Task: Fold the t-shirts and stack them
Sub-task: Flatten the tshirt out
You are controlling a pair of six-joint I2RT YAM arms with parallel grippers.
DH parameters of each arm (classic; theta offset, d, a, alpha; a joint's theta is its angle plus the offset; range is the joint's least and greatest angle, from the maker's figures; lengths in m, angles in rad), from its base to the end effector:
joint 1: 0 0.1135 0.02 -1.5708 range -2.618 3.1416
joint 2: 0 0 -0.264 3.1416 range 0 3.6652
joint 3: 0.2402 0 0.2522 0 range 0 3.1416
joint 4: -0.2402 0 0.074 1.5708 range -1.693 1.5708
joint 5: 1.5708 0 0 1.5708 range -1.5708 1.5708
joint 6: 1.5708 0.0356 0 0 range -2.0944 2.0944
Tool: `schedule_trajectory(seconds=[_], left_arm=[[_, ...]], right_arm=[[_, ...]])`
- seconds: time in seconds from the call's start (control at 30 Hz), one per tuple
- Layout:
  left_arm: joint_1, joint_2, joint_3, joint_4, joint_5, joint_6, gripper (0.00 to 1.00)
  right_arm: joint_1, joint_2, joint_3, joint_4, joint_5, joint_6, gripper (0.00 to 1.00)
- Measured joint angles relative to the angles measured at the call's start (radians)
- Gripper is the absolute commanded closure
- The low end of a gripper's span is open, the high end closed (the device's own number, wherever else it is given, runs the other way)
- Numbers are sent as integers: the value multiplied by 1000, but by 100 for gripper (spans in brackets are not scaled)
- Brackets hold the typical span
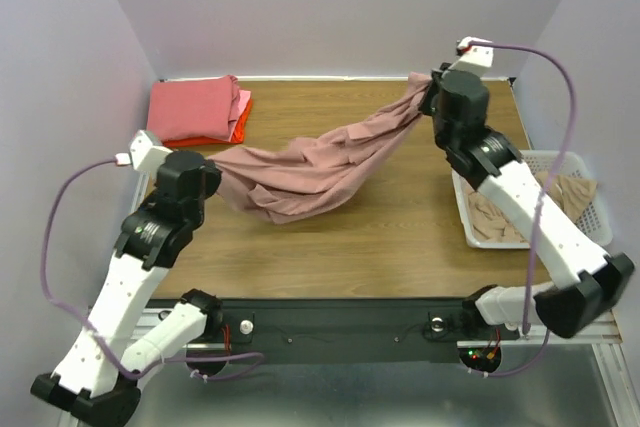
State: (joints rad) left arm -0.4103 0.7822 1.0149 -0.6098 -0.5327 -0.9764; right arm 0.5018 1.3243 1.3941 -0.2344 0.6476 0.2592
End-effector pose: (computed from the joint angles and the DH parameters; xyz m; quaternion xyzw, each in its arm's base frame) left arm 0.1489 -0.0451 0.3759 -0.3649 0.7249 -0.1791 0.5562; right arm 0.2705 0.1239 0.4297 0.1167 0.7428 0.0023 0.6593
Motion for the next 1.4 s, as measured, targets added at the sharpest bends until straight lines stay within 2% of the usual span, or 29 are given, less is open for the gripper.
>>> schedule_trajectory(seconds=[0.2,0.3,0.5,0.7,0.93,1.2,1.4], left_arm=[[0,-82,237,-48,-102,52,100],[0,-126,297,-64,-158,48,100],[0,-170,331,-83,-213,50,100],[0,-122,342,-147,-247,32,100],[0,-138,372,-169,-257,32,100],[0,-143,409,-168,-278,34,100],[1,-27,388,-128,-296,37,100]], right_arm=[[23,-157,69,-3,49,-74,100],[23,-226,84,-2,100,-103,100],[23,-341,84,-3,142,-146,100],[23,-349,84,-4,157,-160,100],[23,-366,54,-40,97,-153,100],[23,-496,-19,-104,5,-54,100],[23,-506,-123,-130,7,10,100]])
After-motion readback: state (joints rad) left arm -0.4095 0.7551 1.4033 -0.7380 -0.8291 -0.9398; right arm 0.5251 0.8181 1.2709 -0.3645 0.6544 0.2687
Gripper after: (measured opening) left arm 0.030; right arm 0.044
